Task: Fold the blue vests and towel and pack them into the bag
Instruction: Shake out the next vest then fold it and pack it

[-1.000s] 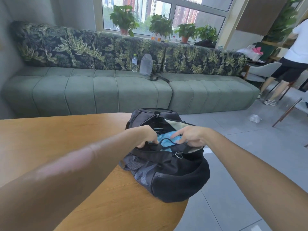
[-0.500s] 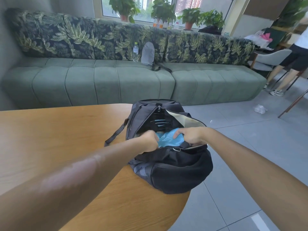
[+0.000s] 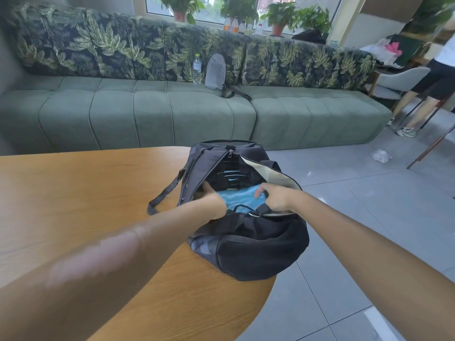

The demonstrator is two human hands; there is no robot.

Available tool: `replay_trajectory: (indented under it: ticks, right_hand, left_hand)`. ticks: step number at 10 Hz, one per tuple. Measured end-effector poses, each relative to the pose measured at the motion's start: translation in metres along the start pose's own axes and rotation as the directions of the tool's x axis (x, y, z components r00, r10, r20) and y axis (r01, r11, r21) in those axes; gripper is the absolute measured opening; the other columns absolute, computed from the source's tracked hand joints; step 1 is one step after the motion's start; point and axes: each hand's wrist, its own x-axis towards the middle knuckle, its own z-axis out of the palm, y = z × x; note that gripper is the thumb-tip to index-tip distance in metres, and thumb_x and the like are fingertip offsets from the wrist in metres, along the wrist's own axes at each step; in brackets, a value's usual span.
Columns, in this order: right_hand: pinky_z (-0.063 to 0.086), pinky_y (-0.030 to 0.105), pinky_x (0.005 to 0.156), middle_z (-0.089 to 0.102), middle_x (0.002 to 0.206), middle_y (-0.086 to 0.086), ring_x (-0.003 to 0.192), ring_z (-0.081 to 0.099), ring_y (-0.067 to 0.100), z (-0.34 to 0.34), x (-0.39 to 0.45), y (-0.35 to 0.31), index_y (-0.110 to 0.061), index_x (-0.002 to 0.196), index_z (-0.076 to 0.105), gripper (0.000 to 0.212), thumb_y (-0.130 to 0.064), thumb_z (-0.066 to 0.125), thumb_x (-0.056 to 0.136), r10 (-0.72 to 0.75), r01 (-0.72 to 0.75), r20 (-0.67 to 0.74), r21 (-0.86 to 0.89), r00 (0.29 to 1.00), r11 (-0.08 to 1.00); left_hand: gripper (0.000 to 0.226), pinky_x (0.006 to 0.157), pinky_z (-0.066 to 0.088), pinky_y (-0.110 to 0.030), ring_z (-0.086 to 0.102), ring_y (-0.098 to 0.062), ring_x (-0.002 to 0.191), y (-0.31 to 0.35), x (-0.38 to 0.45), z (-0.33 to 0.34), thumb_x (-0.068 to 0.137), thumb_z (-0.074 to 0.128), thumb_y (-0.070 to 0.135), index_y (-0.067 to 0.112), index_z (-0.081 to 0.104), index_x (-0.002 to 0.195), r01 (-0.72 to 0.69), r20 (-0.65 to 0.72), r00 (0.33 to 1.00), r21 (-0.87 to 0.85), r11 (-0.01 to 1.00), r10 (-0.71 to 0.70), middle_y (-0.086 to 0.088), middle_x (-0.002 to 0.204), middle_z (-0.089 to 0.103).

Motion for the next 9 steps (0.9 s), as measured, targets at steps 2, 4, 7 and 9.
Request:
replay_trajectory:
  ticks: [2, 4, 7, 9]
  right_hand:
    - [0.032, 0.017, 0.048, 0.045, 0.071, 0.0, 0.058, 0.04, 0.014, 0.002, 0.004, 0.005, -0.024, 0.112, 0.062, 0.034, 0.003, 0.051, 0.095, -0.104, 0.106, -0.092, 0.016, 0.99, 0.994]
    - [0.048, 0.019, 0.072, 0.064, 0.082, -0.012, 0.074, 0.059, 0.006, -0.02, -0.007, -0.02, -0.018, 0.096, 0.078, 0.016, -0.005, 0.071, 0.09, -0.276, 0.276, -0.21, -0.031, 0.938, 0.961]
    - [0.038, 0.036, 0.093, 0.061, 0.125, 0.01, 0.117, 0.055, 0.028, -0.027, -0.037, -0.02, -0.004, 0.126, 0.061, 0.062, -0.051, 0.026, 0.108, 0.005, 0.007, 0.051, -0.232, 0.999, 0.973]
    - [0.026, 0.029, 0.089, 0.044, 0.102, -0.008, 0.098, 0.043, 0.016, -0.029, -0.075, -0.035, -0.038, 0.102, 0.045, 0.025, -0.058, 0.03, 0.105, -0.013, 0.078, 0.281, -0.22, 0.96, 0.972]
  left_hand:
    - [0.042, 0.089, 0.041, -0.044, 0.039, -0.037, 0.121, 0.001, -0.015, -0.001, 0.082, 0.053, -0.011, 0.013, 0.042, 0.114, -0.369, -0.117, 0.896, 0.342, 0.864, 0.429, -0.015, 0.136, 0.031]
    - [0.039, 0.086, 0.054, -0.032, 0.067, -0.023, 0.094, 0.006, 0.016, -0.022, 0.082, 0.052, -0.013, 0.014, 0.077, 0.094, -0.604, 0.212, 0.789, 0.089, 0.792, 0.577, -0.003, 0.098, 0.073]
    - [0.047, 0.067, 0.047, -0.022, 0.06, -0.024, 0.086, 0.023, 0.043, -0.016, 0.086, 0.036, -0.019, 0.013, 0.061, 0.111, -0.52, 0.378, 0.801, 0.054, 0.852, 0.465, -0.006, 0.093, 0.069]
    - [0.053, 0.082, 0.056, -0.03, 0.066, -0.029, 0.095, 0.035, 0.043, -0.028, 0.087, 0.053, -0.014, 0.01, 0.056, 0.134, -0.598, 0.544, 0.726, 0.197, 0.777, 0.42, -0.001, 0.103, 0.071]
